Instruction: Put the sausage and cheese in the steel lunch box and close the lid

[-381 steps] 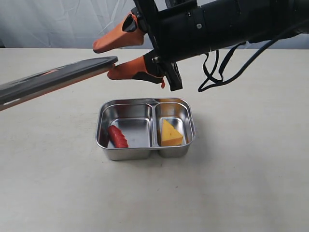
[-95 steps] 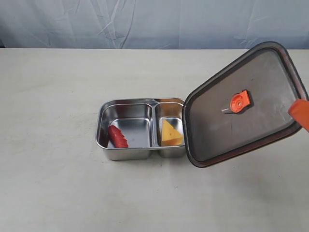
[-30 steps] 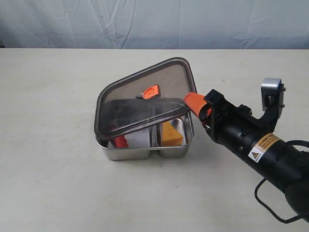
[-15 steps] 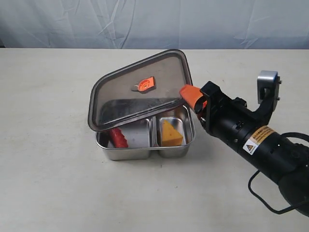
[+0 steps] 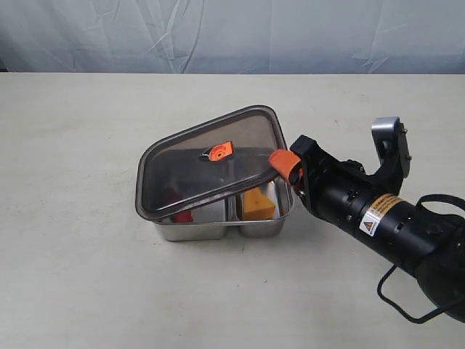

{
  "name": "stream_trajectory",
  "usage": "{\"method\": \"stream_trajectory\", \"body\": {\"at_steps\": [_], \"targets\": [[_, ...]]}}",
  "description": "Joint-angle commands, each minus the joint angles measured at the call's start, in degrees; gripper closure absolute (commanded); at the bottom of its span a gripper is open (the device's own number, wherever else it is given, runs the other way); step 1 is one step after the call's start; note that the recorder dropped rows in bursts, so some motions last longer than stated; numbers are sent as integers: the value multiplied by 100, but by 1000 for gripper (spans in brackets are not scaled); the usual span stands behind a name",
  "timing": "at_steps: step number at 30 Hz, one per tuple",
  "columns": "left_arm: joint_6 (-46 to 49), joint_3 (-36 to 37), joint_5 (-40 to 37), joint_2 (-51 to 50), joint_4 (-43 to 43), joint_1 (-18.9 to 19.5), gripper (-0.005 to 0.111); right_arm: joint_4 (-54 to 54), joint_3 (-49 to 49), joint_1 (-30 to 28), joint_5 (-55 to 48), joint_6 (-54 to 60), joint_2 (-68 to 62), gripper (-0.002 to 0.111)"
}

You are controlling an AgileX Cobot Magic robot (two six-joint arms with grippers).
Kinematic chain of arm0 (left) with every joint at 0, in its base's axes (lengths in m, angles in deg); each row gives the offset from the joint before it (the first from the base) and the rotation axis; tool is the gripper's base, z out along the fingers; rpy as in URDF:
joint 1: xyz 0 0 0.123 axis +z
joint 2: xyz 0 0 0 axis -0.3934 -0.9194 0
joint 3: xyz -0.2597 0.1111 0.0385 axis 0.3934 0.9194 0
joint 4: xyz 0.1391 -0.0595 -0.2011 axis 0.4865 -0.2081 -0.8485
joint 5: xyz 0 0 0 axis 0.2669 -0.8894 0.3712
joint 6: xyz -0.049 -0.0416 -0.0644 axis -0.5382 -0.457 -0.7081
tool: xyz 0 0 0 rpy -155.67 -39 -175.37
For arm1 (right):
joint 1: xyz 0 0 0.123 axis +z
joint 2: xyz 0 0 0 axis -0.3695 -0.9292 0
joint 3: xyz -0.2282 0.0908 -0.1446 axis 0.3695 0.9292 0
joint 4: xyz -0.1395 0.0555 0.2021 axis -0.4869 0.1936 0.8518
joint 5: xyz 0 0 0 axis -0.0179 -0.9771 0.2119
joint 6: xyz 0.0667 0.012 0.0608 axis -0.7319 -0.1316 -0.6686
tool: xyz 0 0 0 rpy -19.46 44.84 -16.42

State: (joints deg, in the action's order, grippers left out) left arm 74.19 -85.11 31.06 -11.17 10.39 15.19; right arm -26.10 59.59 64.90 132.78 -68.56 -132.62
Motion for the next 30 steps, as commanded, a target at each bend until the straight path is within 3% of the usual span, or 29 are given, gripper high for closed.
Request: {"method": "stream_trajectory", "body": {"at_steps": [1, 15, 30], "targets": [[-35, -14, 19, 44, -87, -24, 43, 36, -17, 21, -136, 120, -20, 109], [-35, -14, 19, 44, -87, -24, 43, 36, -17, 21, -1203, 159, -20, 109], [-35, -14, 234, 44, -87, -24, 43, -281, -17, 21, -1632, 162, -20, 109]]}}
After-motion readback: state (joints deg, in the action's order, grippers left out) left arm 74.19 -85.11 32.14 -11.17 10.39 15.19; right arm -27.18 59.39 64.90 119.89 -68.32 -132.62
